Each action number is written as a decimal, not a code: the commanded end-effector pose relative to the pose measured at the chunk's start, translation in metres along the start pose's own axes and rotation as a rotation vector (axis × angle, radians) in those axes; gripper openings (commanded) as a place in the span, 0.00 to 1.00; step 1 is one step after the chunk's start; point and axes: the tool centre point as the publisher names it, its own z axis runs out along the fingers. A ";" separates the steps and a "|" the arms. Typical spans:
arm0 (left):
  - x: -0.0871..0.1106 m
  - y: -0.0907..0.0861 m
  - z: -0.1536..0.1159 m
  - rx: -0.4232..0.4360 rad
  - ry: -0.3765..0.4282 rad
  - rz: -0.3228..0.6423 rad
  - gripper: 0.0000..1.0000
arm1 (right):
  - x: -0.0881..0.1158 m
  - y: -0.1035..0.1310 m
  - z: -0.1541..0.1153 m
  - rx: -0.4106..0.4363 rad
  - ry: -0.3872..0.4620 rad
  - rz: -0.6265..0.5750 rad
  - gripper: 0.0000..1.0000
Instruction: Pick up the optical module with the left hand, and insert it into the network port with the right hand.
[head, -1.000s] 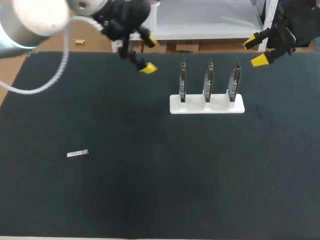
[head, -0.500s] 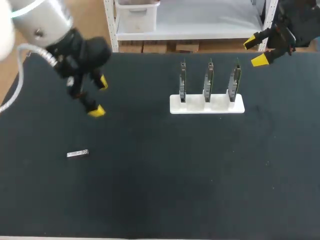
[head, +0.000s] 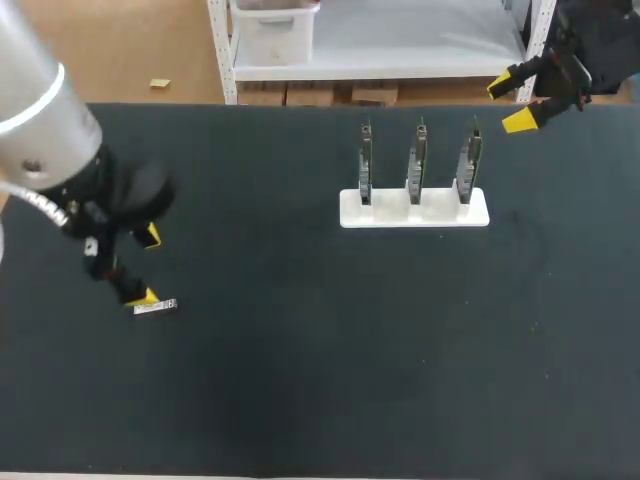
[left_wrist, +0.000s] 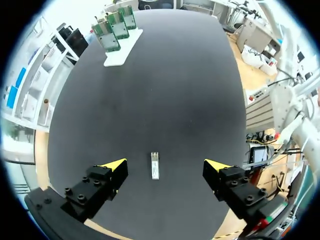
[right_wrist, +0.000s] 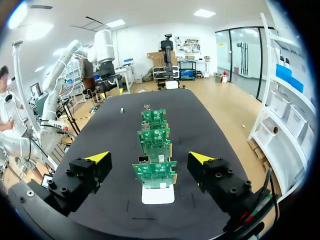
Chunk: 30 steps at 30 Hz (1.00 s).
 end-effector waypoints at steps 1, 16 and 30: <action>0.010 0.000 0.006 -0.023 -0.001 -0.006 1.00 | 0.000 -0.001 0.000 -0.002 -0.001 0.000 1.00; 0.046 0.006 0.047 0.060 0.069 -0.069 1.00 | 0.000 -0.001 0.000 -0.002 -0.001 0.000 1.00; 0.049 0.013 0.070 0.090 0.090 -0.087 1.00 | 0.000 -0.001 0.000 -0.002 -0.001 0.000 1.00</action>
